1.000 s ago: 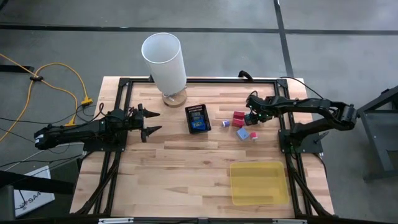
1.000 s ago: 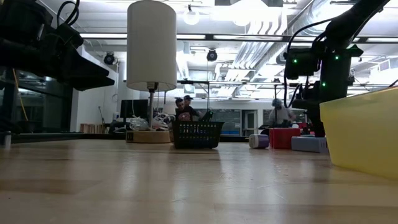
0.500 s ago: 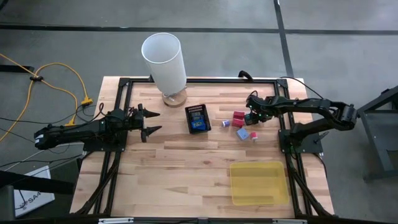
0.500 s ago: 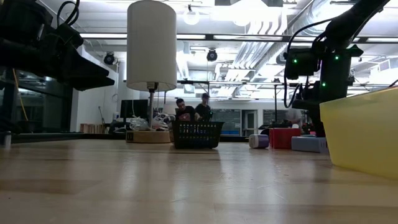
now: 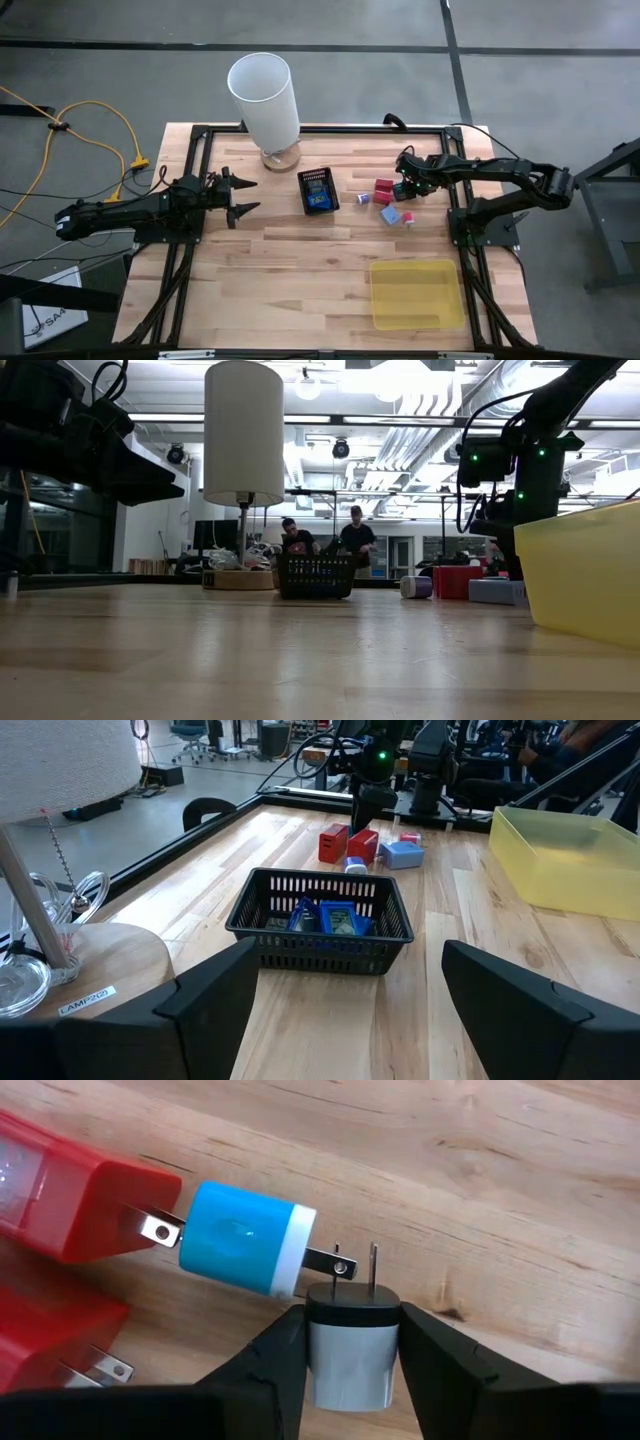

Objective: Pick & Place Office items
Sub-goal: Put the white charger adaptor into the yellow bin

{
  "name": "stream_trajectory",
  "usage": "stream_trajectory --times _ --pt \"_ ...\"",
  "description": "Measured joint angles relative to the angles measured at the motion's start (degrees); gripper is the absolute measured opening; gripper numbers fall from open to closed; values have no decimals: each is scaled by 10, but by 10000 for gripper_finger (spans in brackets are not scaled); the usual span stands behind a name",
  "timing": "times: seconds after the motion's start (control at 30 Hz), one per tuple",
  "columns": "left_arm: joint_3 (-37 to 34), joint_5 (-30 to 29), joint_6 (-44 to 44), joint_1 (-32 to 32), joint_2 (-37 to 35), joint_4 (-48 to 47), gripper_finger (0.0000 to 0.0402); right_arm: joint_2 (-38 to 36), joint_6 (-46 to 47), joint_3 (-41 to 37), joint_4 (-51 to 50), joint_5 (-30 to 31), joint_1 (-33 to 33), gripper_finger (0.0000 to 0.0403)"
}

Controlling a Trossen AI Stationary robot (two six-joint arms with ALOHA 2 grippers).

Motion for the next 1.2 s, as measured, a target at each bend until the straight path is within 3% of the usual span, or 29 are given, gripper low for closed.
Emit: stream_trajectory --times 0.33,0.93,1.2 --pt "0 0 0 0 0 0 308 -25 -7 0 -7 4 0 127" --pt "0 0 0 0 0 0 308 -252 -20 0 -97 13 0 122" --pt "0 0 0 0 0 0 308 -279 -20 0 -114 12 0 120"
